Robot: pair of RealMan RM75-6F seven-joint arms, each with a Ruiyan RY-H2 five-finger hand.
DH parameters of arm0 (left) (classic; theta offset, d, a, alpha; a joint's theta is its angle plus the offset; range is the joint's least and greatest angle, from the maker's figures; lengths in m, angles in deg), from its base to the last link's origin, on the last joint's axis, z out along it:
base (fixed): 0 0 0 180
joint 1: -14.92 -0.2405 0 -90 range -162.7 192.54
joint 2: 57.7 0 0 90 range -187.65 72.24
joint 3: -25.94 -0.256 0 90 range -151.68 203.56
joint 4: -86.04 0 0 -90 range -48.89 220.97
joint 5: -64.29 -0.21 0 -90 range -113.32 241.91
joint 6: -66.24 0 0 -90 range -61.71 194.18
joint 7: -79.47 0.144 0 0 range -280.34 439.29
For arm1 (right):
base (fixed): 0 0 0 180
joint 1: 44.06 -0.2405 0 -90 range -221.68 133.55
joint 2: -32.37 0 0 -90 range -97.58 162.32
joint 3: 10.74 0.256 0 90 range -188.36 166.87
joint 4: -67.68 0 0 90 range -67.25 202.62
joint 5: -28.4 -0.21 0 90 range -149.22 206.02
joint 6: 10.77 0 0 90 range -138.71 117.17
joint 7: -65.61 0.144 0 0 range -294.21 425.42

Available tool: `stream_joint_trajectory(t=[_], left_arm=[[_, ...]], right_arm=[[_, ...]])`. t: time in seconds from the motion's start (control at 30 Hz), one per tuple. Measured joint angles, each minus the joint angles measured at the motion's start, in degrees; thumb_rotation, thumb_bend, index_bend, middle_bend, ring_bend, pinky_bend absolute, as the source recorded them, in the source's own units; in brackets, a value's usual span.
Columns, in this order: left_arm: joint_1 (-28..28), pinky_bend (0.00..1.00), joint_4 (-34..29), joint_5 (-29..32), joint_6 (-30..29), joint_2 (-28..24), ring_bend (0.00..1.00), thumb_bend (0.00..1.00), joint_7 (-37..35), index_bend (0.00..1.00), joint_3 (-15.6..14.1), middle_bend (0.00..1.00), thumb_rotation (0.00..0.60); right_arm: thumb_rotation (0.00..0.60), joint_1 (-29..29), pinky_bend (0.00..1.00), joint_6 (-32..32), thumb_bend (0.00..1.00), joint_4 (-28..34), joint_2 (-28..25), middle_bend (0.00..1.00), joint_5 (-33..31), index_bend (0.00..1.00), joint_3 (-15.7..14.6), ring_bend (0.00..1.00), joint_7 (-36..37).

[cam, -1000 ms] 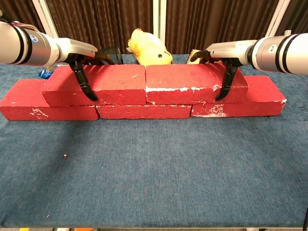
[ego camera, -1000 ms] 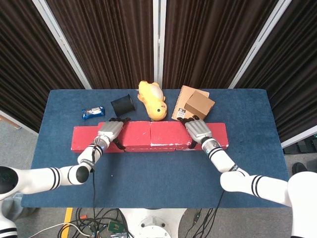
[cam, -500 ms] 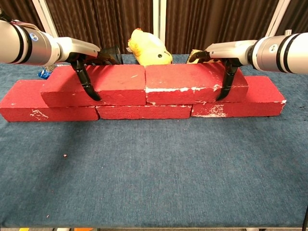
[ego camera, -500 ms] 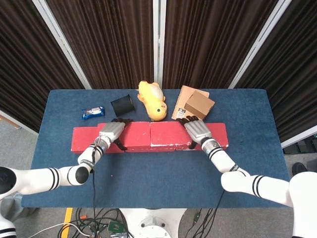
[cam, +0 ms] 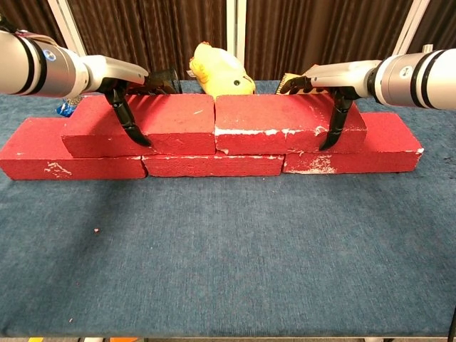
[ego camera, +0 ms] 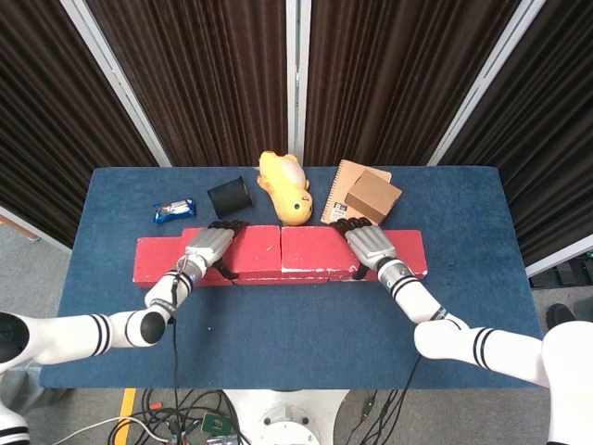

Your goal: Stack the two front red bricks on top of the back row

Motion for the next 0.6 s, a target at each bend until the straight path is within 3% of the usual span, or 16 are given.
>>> stream_joint_trajectory(t=[0.6], left_arm=[[-0.4,0.0,-1.9,-1.1,-1.1,-1.7,0.0,0.13,-0.8,0.02,0.7,0.0,0.6]], right_arm=[[0.6,0.5,0.0,1.3,0.0,2.4,-1.8,0.0,0.7,0.0,0.4,0.0,0.8]])
